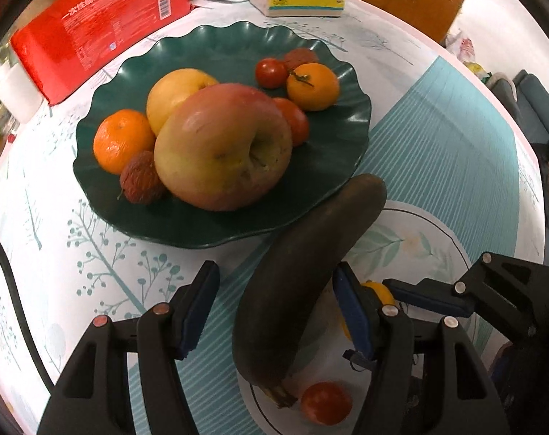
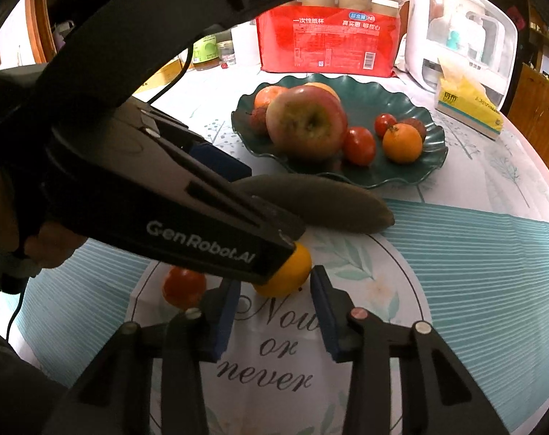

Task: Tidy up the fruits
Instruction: 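Close the left tool on the banana while the right tool grasps the yellow orange, then lift the banana and yellow orange and carry them over the green plate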

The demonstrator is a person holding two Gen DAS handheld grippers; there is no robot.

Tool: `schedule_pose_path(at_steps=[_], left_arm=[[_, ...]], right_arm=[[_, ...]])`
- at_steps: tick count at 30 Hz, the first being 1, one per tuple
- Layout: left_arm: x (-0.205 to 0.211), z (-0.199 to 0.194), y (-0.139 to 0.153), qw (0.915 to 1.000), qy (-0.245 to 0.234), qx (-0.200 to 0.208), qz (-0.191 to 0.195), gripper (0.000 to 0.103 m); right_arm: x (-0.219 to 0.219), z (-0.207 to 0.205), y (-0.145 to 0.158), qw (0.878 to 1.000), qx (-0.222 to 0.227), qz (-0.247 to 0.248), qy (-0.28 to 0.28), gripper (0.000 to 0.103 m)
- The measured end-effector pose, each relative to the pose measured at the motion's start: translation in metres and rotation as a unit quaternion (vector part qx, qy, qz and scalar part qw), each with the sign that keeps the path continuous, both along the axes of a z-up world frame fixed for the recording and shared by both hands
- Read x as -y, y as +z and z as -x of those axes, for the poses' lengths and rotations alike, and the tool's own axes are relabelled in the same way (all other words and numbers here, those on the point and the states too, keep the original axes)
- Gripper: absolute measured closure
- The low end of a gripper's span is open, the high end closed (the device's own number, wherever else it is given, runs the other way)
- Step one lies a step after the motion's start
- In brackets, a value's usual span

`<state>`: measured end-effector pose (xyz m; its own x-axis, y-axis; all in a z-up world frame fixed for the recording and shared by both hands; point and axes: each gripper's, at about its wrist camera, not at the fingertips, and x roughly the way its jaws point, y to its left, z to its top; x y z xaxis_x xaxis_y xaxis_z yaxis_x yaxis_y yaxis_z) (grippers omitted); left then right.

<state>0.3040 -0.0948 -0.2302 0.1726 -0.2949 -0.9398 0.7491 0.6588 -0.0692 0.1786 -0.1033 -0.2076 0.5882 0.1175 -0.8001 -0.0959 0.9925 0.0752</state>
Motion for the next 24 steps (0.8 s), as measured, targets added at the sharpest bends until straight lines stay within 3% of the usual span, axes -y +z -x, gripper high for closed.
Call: schedule_pose_path(at_steps=[11,24], left_arm=[[-0.006,0.012,0.0,0.9979,-0.032,0.03,0.047,0.059],[-0.015,0.03,0.004,0.9973,-0.026,0.048,0.049,0.067]], right_arm=[[0.002,-0.004,0.0,1.0,0.0,-0.005,-0.004,0.068],[0.006,0.014,0.005,1.0,-0.004,-0.015,-0.002,0.068]])
